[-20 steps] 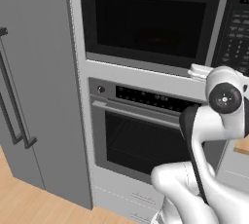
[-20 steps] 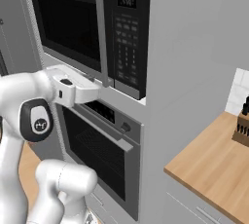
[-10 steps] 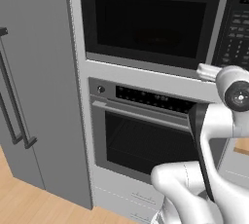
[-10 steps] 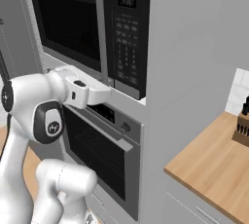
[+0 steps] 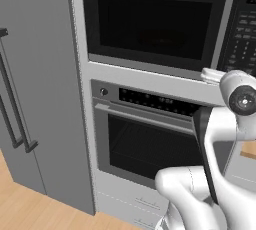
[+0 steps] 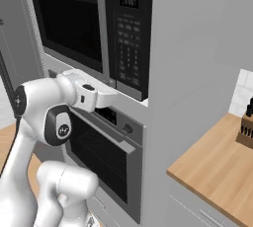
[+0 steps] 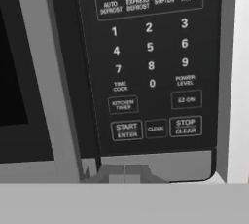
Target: Open the microwave, place the bowl with waffle inside the microwave, then close the microwave door and turn it on.
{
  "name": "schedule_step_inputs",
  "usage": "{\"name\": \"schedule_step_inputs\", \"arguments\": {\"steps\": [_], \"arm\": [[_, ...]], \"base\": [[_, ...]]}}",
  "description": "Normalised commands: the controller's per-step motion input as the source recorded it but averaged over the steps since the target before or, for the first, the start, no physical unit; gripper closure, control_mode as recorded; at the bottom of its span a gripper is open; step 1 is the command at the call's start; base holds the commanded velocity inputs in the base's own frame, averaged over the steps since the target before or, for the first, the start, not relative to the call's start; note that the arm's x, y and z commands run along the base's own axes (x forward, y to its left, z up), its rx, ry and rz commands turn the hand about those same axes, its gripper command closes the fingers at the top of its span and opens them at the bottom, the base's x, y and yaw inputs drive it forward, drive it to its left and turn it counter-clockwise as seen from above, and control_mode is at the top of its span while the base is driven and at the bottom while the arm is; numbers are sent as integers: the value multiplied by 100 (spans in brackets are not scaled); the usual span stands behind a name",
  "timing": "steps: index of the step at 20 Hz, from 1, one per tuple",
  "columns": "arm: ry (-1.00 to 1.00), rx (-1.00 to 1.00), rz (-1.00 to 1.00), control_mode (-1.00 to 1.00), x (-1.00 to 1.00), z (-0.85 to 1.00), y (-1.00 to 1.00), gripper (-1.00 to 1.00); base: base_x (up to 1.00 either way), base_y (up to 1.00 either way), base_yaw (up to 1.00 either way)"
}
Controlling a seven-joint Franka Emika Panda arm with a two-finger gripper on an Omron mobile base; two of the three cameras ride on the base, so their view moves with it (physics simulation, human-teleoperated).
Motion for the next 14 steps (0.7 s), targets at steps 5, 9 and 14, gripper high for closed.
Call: {"name": "schedule_step_inputs", "arguments": {"steps": [5,9,14], "arm": [[0,2,0,-100,17,0,-13,100],[0,0,0,-100,25,0,-5,100],[0,0,0,-100,28,0,-5,100]], "base": [[0,0,0],[0,0,0],[0,0,0]]}}
